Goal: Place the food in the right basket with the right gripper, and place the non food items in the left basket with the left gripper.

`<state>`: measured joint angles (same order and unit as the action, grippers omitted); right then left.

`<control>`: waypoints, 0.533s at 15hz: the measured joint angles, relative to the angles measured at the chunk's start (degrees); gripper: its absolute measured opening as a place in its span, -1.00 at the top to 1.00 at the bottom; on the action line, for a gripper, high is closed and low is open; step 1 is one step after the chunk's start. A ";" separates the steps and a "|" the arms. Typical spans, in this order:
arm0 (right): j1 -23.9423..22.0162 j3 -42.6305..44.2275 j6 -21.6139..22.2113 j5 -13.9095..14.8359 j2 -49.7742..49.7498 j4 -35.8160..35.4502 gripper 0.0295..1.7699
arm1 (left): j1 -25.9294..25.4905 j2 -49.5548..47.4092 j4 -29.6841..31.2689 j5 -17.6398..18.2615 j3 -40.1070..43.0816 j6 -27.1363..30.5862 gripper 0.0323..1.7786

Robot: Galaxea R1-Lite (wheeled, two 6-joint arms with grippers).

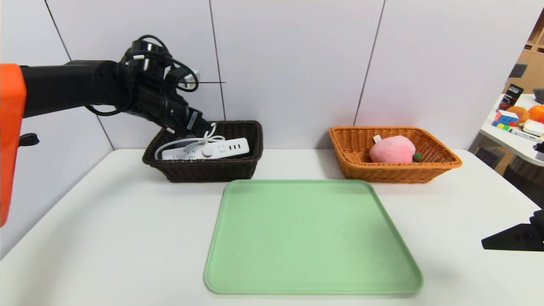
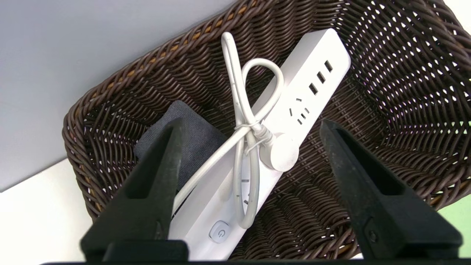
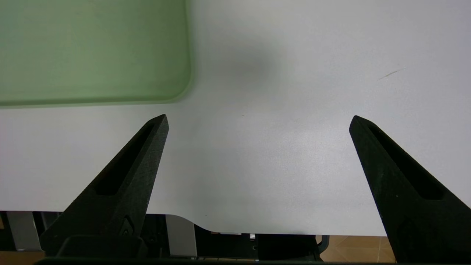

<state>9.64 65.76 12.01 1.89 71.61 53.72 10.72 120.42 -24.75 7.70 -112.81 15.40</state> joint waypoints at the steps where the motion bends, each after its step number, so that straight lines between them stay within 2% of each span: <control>1: 0.00 0.00 0.00 0.01 0.05 0.02 -0.92 | 0.00 -0.11 0.13 0.00 -0.06 -0.02 -0.52; 5: 0.00 0.00 0.00 0.17 0.20 -1.79 -0.92 | 0.02 -1.29 3.47 -2.12 -0.17 -1.27 -0.68; 6: 0.00 0.00 -0.13 0.48 0.22 -2.79 -0.92 | 0.05 -1.73 4.35 -4.05 -0.20 -1.38 -0.70; 8: 0.00 0.04 -0.49 1.46 0.24 -5.24 -0.92 | 0.00 -3.00 7.28 -10.35 -0.20 -1.40 -0.75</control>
<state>9.64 65.79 11.52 3.35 71.85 48.48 10.72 117.42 -17.47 -2.65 -113.01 13.99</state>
